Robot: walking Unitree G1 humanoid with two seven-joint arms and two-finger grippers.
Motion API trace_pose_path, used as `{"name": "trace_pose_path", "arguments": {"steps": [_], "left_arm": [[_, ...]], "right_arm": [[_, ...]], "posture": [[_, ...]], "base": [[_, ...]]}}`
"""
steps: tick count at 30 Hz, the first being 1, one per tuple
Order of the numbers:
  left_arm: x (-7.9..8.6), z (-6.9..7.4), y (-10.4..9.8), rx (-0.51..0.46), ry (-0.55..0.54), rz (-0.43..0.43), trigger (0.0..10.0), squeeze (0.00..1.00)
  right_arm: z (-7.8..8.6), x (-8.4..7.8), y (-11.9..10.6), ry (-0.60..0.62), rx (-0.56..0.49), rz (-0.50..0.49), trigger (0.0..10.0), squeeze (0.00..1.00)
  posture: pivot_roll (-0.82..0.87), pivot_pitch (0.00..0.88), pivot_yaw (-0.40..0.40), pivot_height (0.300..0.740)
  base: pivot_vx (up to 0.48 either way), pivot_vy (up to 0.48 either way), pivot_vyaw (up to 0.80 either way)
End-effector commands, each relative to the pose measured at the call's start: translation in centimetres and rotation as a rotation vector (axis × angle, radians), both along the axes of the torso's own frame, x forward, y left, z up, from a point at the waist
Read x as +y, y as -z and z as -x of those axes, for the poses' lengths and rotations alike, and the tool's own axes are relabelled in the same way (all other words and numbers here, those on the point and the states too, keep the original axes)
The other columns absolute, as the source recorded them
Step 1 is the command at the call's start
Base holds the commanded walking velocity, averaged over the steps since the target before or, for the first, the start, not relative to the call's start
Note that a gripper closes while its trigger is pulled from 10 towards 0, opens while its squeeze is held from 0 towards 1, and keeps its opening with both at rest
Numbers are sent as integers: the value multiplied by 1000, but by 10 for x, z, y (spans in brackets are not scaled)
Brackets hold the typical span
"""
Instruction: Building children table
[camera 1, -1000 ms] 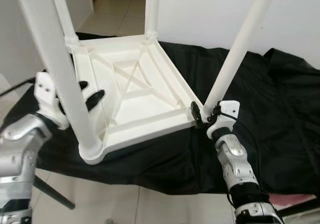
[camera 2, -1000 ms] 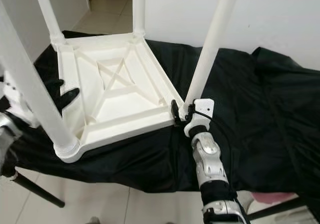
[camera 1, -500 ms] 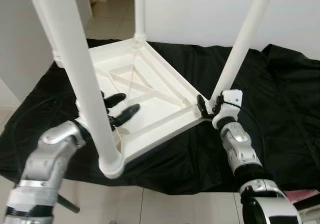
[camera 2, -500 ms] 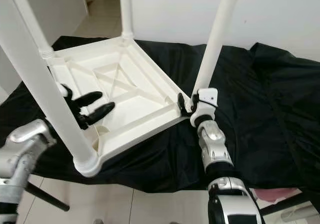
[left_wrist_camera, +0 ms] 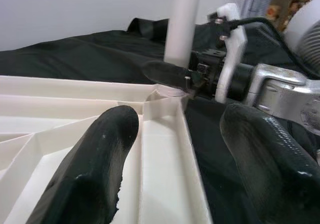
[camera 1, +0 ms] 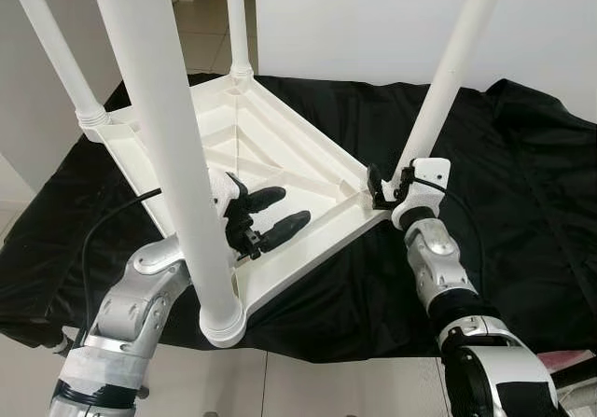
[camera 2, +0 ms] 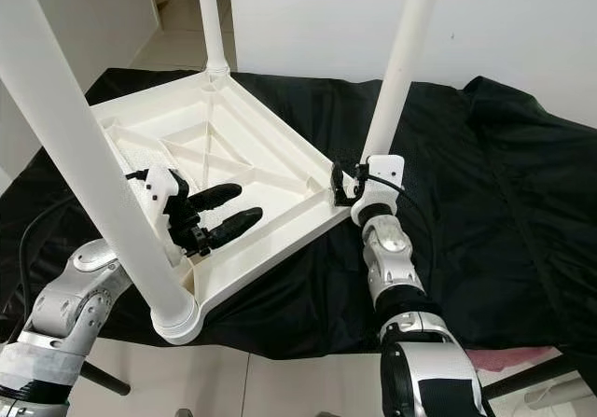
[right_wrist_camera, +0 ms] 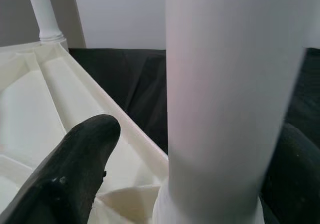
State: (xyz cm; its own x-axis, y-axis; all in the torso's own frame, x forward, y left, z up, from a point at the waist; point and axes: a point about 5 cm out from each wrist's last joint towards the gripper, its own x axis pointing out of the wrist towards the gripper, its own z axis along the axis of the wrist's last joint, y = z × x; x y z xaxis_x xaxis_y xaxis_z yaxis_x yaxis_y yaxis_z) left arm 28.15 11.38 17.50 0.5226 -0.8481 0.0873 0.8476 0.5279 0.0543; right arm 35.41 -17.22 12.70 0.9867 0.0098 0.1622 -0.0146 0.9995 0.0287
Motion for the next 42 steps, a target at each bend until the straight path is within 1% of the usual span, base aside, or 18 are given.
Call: {"name": "trace_pose_path", "arguments": {"steps": [1,2,3,6,8,9,10,12,13,14,18,21,25,29,31,35,39,42], "left_arm": [[4,-7,-1,-29,-41,-32,10000,0],[7,-11,-2,-35,-65,-39,10000,0],[7,-11,-2,-35,-65,-39,10000,0],[12,-17,-2,-34,-91,-60,10000,0],[12,-17,-2,-34,-91,-60,10000,0],[13,-17,-2,-33,-90,-59,10000,0],[13,-17,-2,-33,-90,-59,10000,0],[13,-16,-2,-37,-80,-61,10000,0],[13,-16,-2,-37,-80,-61,10000,0],[12,-15,-1,-37,-75,-63,10000,0],[10,-10,3,-26,-67,-70,10000,0],[8,-7,6,-26,-59,-73,10000,0],[7,-2,7,-27,-39,-82,10000,0],[2,6,9,-14,6,-85,10000,0],[2,6,9,-14,6,-85,10000,0],[-7,19,15,-3,71,-109,10000,0],[-13,25,18,-6,97,-146,10000,0],[-16,28,18,-11,107,-151,10000,0]], "right_arm": [[7,-8,3,59,-25,-13,10000,0],[12,-12,4,94,-45,-16,10000,0],[12,-12,4,94,-45,-16,10000,0],[26,-18,6,118,-77,-22,10000,0],[26,-18,6,118,-77,-22,10000,0],[32,-20,8,133,-83,-18,10000,0],[32,-20,8,133,-83,-18,10000,0],[45,-22,13,179,-82,-13,10000,0],[45,-22,13,179,-82,-13,10000,0],[51,-22,19,217,-63,-24,10000,0],[61,-14,36,264,-3,-51,10000,0],[64,-7,40,257,16,-70,10000,0],[64,1,45,236,53,-90,10000,0],[58,4,46,207,84,-84,10000,0],[58,4,46,207,84,-84,10000,0],[49,3,45,174,118,-70,10000,0],[39,5,43,138,151,-72,10000,0],[33,6,41,116,168,-68,10000,0]], "posture": [[-21,3,22,740],[-30,8,22,740],[-30,8,22,740],[-40,13,22,740],[-40,13,22,740],[-46,15,22,740],[-46,15,22,740],[-51,15,18,740],[-51,15,18,740],[-50,14,15,740],[-50,6,13,740],[-46,2,7,740],[-40,0,1,740],[-31,0,-3,740],[-31,0,-3,740],[-18,0,-8,740],[-11,0,-10,740],[-3,0,-7,740]], "base": [[0,0,0],[0,0,0],[0,0,0],[0,0,0],[0,0,0],[0,0,0],[0,0,0],[0,0,0],[0,0,0],[0,0,0],[0,0,0],[0,0,0],[0,0,0],[0,0,0],[0,0,0],[0,0,0],[0,0,0],[0,0,0]]}}
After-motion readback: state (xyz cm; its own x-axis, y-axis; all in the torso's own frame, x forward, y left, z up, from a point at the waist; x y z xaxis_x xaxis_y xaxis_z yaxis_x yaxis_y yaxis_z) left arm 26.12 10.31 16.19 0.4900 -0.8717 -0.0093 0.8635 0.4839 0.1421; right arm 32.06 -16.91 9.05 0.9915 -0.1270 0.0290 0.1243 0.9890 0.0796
